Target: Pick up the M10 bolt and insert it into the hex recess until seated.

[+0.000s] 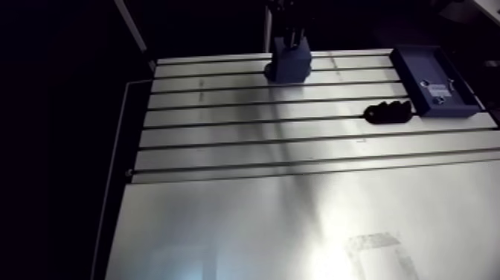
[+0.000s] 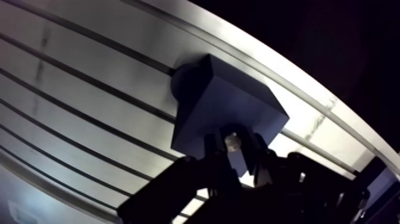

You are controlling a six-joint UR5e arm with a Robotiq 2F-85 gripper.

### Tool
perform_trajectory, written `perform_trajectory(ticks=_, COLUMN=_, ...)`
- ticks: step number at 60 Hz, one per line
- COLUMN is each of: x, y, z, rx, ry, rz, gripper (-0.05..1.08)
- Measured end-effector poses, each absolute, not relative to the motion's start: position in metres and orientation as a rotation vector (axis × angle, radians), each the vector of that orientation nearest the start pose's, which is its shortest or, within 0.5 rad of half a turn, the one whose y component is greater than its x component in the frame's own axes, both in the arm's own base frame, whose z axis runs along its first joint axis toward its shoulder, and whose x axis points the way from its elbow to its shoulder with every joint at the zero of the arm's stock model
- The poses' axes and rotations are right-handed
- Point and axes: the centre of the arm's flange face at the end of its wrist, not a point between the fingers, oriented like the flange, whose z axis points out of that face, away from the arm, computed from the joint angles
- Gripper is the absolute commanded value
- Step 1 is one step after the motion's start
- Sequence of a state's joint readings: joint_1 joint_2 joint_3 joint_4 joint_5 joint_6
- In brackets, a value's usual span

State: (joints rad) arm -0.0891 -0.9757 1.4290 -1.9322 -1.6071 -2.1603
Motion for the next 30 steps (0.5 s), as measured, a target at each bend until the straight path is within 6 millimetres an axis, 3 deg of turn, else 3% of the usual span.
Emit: perform_trajectory(ticks=30, x=-0.6903, y=-0.0686, z=0.2357, rx=-0.879, ry=2.914, rz=0.000, gripper=0.66)
